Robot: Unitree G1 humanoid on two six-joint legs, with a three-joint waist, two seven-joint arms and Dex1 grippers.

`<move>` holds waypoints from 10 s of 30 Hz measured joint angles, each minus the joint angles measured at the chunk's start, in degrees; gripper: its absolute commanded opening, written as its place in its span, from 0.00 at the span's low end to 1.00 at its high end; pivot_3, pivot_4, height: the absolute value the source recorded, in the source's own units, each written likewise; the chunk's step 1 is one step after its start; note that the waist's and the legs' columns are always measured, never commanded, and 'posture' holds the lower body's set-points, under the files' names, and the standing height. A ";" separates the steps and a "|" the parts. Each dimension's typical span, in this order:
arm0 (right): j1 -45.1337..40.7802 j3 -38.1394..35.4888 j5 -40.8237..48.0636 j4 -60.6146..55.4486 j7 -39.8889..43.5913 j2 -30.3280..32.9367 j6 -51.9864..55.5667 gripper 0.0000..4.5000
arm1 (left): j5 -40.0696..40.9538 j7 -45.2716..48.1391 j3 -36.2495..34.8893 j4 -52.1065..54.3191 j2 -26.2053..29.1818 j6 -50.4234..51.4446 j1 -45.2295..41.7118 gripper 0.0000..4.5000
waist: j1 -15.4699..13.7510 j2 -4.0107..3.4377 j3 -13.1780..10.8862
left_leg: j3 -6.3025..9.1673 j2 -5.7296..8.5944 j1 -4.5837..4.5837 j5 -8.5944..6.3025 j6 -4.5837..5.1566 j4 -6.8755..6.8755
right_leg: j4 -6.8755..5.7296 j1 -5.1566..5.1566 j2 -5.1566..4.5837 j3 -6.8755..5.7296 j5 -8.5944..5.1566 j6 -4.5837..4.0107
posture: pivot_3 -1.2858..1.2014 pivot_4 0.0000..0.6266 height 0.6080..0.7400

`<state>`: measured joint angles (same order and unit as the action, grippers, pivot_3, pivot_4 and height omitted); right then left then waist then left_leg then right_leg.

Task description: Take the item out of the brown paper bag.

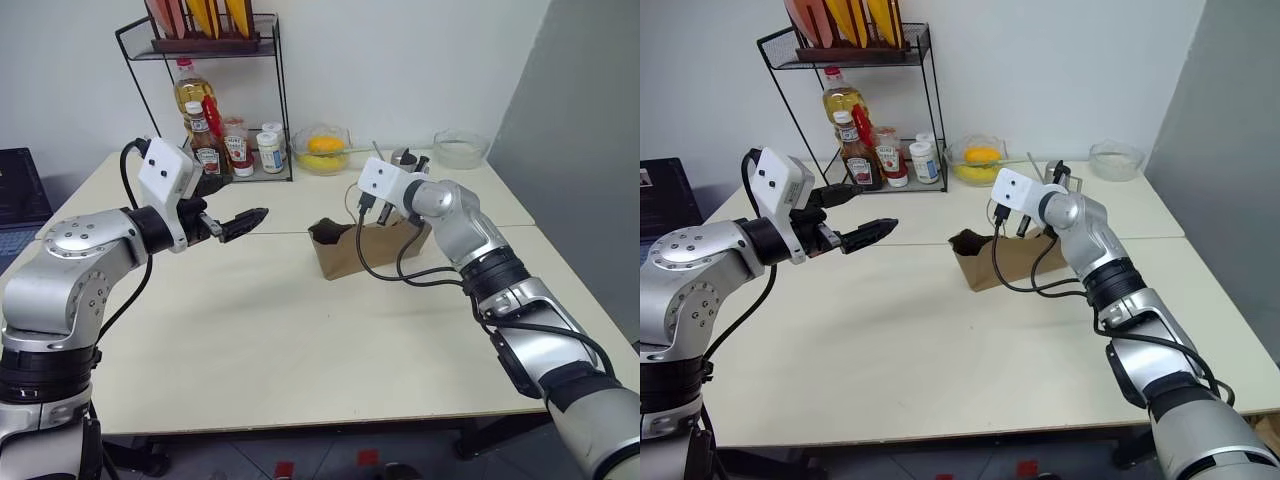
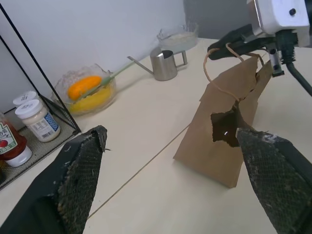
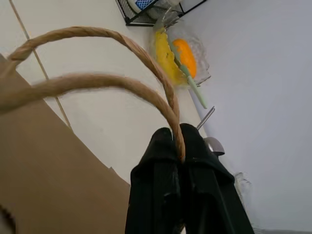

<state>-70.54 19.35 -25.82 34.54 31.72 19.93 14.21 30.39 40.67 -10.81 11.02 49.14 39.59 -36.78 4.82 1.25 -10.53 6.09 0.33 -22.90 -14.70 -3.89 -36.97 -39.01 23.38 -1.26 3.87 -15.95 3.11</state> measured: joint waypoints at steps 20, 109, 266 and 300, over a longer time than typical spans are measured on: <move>9.58 -11.41 18.30 -29.05 21.62 14.99 17.80 0.99 | -2.50 1.34 -2.32 -3.16 0.68 -2.33 6.48 1.00 | -0.24 0.02 0.01 | 0.04 -0.02 0.05 -0.01 0.04 -0.02 | 0.01 -0.12 0.00 -0.09 0.00 0.00 | 0.52 0.24 1.00; 70.72 -20.11 38.87 -64.17 22.27 35.96 34.85 0.99 | -33.08 36.40 24.47 -29.15 -21.99 -28.36 -8.67 1.00 | -2.01 0.25 0.15 | 0.10 0.04 0.06 0.07 0.19 -0.32 | 0.03 -0.40 0.02 -0.11 0.11 0.16 | 0.52 0.24 1.00; 67.48 -1.81 13.61 -62.60 11.19 22.30 10.26 0.01 | -24.99 9.52 20.30 -52.20 -37.90 -36.11 -28.76 0.00 | -3.03 0.26 0.12 | 0.11 0.06 0.82 0.07 0.19 -0.06 | 0.40 -1.16 0.01 -0.14 -0.03 0.38 | 0.52 0.24 1.00; 69.28 -1.81 13.61 -65.62 13.23 24.04 11.59 0.01 | -25.17 8.15 20.30 -53.70 -37.92 -37.08 -28.94 0.00 | -3.04 0.26 0.12 | 0.12 0.06 0.82 0.07 0.19 -0.06 | 0.41 -1.16 0.01 -0.14 -0.04 0.39 | 0.52 0.24 1.00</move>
<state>-1.26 17.55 -12.21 -31.09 44.95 43.97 25.81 5.22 48.82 9.50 -42.68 11.22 2.51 -65.72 1.79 1.50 -10.41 6.20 0.39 -22.08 -14.63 -3.70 -37.02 -38.61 22.21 -1.25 3.73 -15.99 3.50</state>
